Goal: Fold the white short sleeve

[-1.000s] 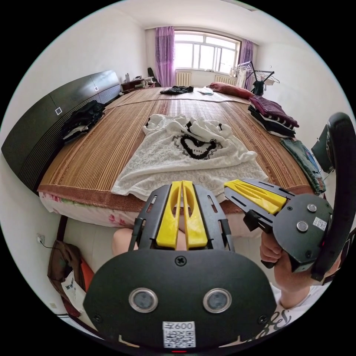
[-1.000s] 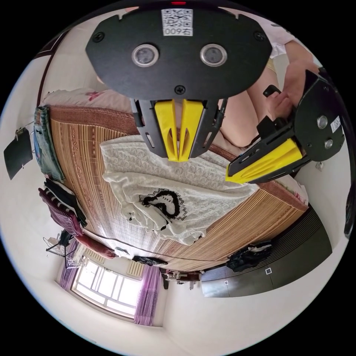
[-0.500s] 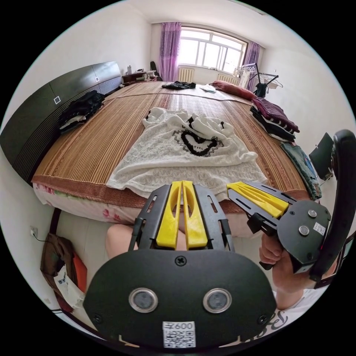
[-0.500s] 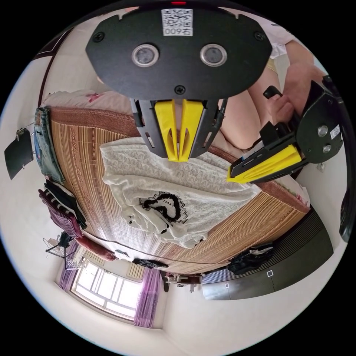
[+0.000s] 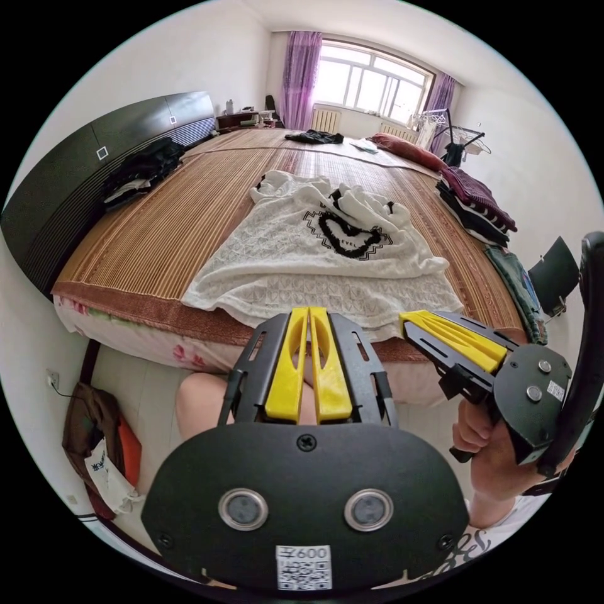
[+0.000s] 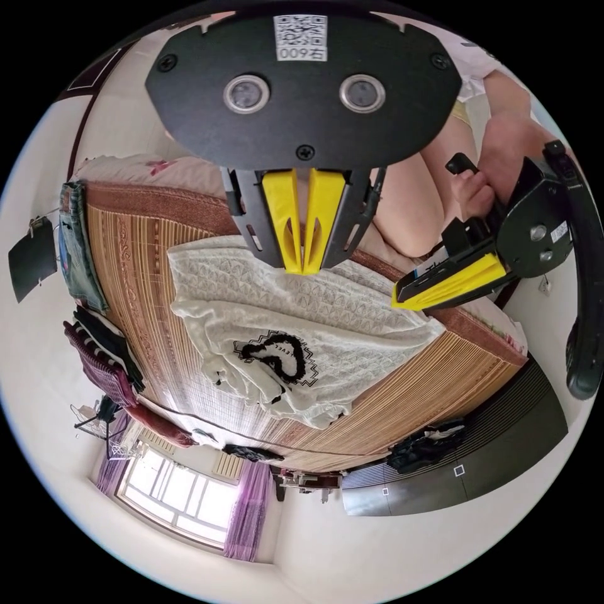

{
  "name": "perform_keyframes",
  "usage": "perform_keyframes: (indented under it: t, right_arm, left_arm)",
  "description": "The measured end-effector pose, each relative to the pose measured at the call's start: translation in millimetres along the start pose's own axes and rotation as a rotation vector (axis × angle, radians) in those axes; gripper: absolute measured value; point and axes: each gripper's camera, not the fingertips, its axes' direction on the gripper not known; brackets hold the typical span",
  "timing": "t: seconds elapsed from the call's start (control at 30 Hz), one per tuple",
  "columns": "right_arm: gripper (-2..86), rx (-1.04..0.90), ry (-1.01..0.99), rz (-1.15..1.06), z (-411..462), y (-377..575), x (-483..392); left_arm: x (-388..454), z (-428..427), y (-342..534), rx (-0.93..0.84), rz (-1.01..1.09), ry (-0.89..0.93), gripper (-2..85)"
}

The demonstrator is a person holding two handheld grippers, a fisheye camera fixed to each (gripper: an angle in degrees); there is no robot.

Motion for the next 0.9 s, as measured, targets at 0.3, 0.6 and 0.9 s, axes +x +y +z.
perform_keyframes:
  t: [0.3, 0.6, 0.9]
  right_arm:
    - [-0.8, -0.193, 0.068, 0.058, 119.6, -4.3, 16.7]
    - [-0.9, -0.114, 0.334, -0.214, 139.8, 41.5, -60.3]
    - [-0.9, -0.008, 0.455, -0.204, 129.2, 103.1, -92.0]
  left_arm:
    - [0.4, 43.5, -40.0, -0.067, -0.036, -0.080, 1.0]
    - [27.0, 53.7, -55.4, -0.111, 0.033, -0.150, 0.9]
    - [37.5, 41.6, -49.6, -0.039, -0.034, -0.123, 0.9]
